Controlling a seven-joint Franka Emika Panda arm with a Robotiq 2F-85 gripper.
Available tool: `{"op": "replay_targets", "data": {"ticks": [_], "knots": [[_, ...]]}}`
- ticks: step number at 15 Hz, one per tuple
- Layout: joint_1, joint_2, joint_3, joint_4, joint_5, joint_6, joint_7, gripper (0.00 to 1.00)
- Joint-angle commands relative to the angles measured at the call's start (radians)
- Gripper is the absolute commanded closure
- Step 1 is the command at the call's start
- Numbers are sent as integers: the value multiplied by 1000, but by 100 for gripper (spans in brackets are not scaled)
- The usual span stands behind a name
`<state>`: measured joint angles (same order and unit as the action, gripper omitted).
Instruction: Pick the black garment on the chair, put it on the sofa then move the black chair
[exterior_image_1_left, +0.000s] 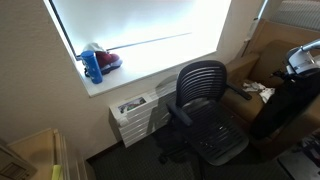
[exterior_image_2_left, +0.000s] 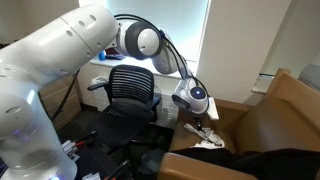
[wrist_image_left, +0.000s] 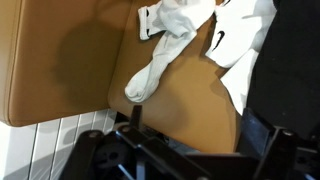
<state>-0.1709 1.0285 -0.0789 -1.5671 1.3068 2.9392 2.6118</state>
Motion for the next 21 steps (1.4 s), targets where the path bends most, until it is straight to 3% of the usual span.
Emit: {"op": "replay_targets", "data": {"ticks": [1, 2, 3, 8, 11, 12, 16, 20, 21], "knots": [[12, 27, -9, 12, 32, 47, -2, 0], [15, 90, -11, 93, 120, 77, -3, 0], [-15, 124, 25, 137, 148, 110, -3, 0], [-51, 317, 74, 388, 342, 190, -4, 0], [-52, 335, 110, 392, 420, 215, -3, 0], [-48, 314, 87, 353, 369, 178, -14, 0], [-48, 323, 91, 357, 370, 181, -17, 0], [-41, 393, 109, 385, 431, 263, -5, 0], [-38, 442, 114, 455, 463, 292, -5, 0]]}}
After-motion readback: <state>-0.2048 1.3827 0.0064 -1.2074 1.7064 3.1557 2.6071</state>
